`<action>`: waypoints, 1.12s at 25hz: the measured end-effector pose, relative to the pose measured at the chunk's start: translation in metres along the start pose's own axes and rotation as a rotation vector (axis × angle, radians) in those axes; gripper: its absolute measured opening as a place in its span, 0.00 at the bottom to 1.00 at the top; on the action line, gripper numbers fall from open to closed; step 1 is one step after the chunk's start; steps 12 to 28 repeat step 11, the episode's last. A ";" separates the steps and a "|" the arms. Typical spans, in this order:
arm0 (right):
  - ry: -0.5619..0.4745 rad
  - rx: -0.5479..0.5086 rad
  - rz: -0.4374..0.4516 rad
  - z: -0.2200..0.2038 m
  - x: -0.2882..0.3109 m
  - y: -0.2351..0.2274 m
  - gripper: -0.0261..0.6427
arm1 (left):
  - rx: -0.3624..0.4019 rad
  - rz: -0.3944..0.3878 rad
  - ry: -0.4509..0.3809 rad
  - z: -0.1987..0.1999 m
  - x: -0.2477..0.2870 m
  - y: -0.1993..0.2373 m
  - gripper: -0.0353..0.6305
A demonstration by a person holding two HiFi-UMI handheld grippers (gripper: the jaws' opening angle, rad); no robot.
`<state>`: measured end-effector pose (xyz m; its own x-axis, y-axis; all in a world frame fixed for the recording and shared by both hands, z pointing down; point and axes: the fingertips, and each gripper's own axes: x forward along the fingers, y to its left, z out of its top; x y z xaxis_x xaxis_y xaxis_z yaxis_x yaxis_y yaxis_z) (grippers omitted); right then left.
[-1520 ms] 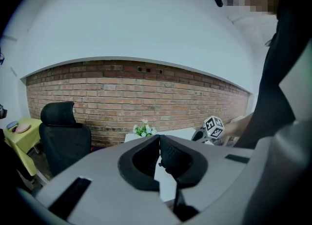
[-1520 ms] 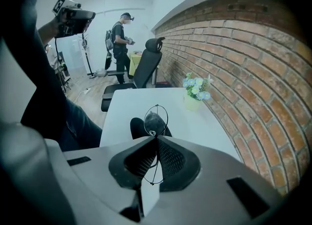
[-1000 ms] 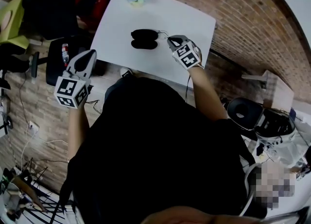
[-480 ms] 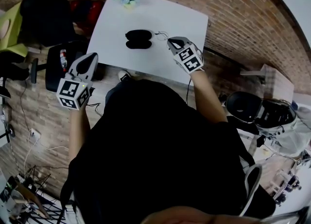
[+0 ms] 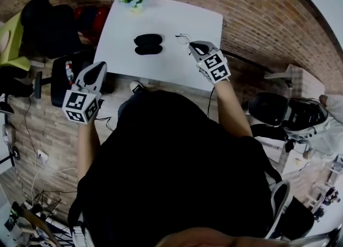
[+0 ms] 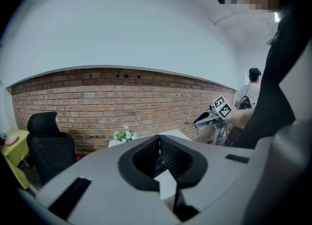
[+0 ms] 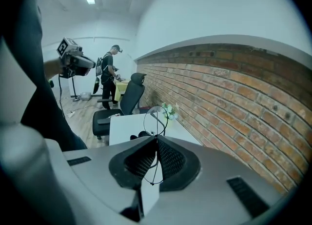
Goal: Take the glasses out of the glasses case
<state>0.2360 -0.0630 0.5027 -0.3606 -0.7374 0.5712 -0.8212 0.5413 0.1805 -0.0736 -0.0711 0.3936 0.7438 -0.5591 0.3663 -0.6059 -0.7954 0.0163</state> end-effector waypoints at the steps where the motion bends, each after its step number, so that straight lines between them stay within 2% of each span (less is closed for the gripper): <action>1: -0.001 0.003 -0.004 -0.001 -0.004 0.000 0.08 | 0.001 -0.003 -0.001 0.000 0.000 -0.002 0.07; 11: -0.060 0.038 -0.013 0.005 -0.043 0.003 0.08 | 0.017 -0.030 -0.004 0.001 0.003 -0.025 0.07; 28: -0.060 0.038 -0.013 0.005 -0.043 0.003 0.08 | 0.017 -0.030 -0.004 0.001 0.003 -0.025 0.07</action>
